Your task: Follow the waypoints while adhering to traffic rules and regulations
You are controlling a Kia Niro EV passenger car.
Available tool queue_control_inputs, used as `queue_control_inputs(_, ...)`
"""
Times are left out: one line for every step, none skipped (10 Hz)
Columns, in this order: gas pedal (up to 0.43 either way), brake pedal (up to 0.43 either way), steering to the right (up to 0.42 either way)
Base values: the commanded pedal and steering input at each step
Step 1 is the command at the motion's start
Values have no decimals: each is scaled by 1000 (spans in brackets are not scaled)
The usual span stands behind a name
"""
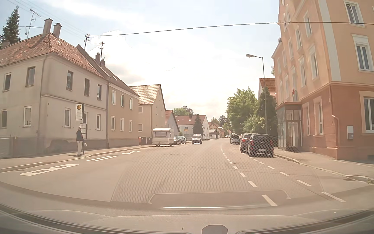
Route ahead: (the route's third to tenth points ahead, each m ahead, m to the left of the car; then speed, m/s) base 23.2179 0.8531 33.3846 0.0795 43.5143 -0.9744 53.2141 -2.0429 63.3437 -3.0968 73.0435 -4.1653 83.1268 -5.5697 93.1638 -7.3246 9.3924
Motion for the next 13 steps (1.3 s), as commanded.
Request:
queue_control_inputs(358,0,33)
queue_control_inputs(358,0,29)
queue_control_inputs(350,0,25)
queue_control_inputs(339,0,20)
queue_control_inputs(339,0,14)
queue_control_inputs(299,0,10)
queue_control_inputs(287,0,8)
queue_control_inputs(287,0,7)
queue_control_inputs(287,0,7)
queue_control_inputs(287,0,7)
queue_control_inputs(287,0,5)
queue_control_inputs(287,0,6)
queue_control_inputs(189,0,5)
